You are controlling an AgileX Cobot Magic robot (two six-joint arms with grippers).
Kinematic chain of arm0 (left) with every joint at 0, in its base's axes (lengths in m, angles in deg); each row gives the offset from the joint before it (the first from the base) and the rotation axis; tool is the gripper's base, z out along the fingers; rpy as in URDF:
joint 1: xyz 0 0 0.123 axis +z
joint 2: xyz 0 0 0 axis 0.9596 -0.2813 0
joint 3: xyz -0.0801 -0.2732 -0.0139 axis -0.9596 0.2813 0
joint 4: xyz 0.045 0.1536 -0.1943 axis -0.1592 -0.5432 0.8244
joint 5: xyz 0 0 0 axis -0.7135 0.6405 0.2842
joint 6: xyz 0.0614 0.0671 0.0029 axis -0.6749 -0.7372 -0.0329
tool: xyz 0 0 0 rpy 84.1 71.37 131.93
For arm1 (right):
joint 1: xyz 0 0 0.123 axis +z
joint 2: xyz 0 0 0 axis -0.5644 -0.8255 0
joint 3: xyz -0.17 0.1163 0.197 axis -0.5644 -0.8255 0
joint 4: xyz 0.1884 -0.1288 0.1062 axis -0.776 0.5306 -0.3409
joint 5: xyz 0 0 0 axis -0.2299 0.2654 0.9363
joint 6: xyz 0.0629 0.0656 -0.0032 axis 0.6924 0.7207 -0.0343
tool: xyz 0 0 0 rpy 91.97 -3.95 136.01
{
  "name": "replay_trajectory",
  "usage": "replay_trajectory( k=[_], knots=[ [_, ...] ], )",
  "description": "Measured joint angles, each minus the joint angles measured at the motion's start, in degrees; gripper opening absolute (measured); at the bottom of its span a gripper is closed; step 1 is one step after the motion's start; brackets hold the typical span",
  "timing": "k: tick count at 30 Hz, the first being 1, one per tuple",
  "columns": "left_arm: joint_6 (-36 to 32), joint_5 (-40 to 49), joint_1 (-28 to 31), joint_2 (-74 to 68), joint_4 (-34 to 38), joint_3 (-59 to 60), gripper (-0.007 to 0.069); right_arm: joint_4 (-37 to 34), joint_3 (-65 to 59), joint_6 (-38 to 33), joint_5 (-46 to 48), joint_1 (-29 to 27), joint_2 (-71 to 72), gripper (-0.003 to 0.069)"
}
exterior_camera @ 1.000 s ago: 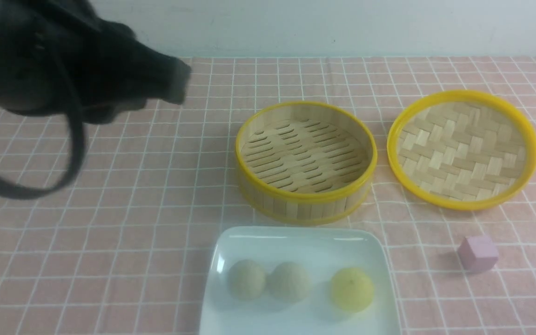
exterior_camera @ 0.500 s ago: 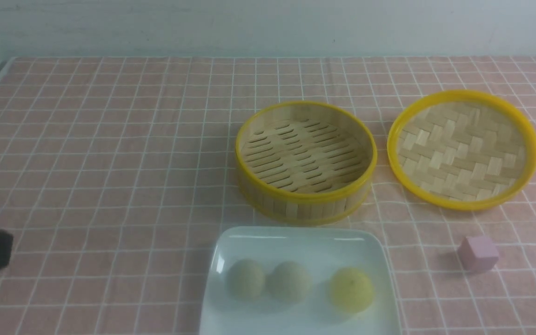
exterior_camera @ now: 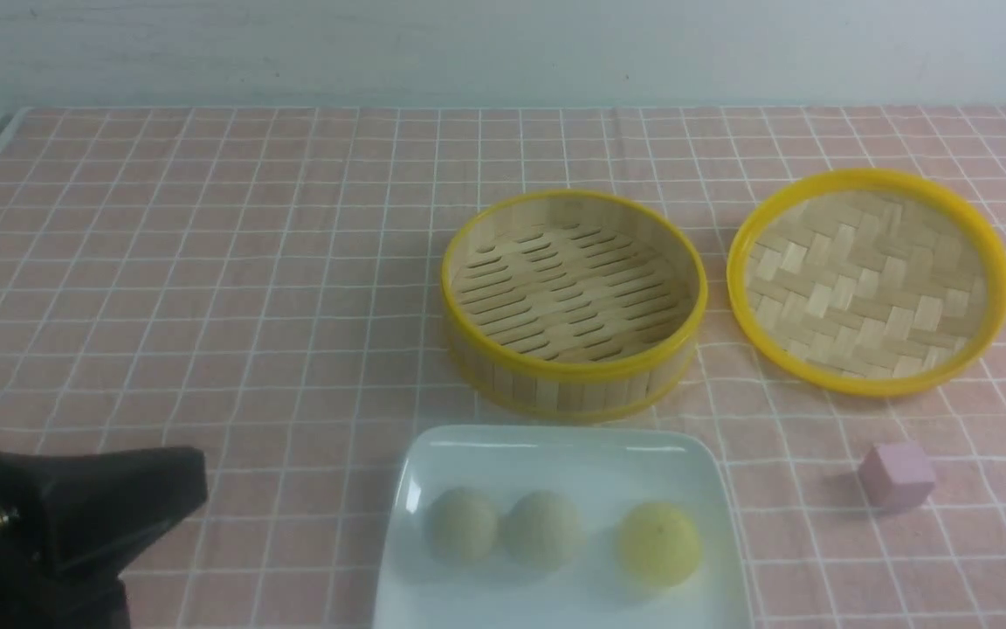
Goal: Put the steamed buns into the plate on the pink tablecloth.
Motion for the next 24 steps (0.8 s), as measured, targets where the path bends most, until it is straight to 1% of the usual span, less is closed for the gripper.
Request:
replay_trajectory(
  k=[3, 8, 12, 16, 17, 20, 24],
  knots=[
    [0.12, 4.23, 0.00, 0.00, -0.84, 0.05, 0.0015, 0.00, 0.00, 0.00, 0.00, 0.00, 0.00, 0.0086],
    [0.29, 4.96, 0.00, 0.00, -0.99, 0.05, 0.0022, 0.00, 0.00, 0.00, 0.05, 0.00, 0.00, 0.0087],
    [0.85, 3.45, 0.00, 0.00, -0.10, 0.05, 0.0022, 0.00, 0.00, 0.00, 0.05, 0.00, 0.00, 0.0091],
    [1.46, -1.02, 0.98, 0.54, 3.54, 0.94, 0.0027, 0.00, 0.00, 0.00, 0.05, 0.00, 0.00, 0.0095],
    [1.26, -2.36, 1.98, 0.97, 3.95, 1.82, 0.0029, 0.00, 0.00, 0.00, 0.05, 0.00, 0.00, 0.0097],
    [-1.18, -6.07, 7.34, 3.13, 4.67, 6.23, 0.0033, 0.00, 0.00, 0.00, 0.05, 0.00, 0.00, 0.0100],
    [-6.20, -8.80, 18.61, 9.76, 8.12, 13.84, 0.0034, 0.00, 0.00, 0.00, 0.05, 0.00, 0.00, 0.0102]
  ],
)
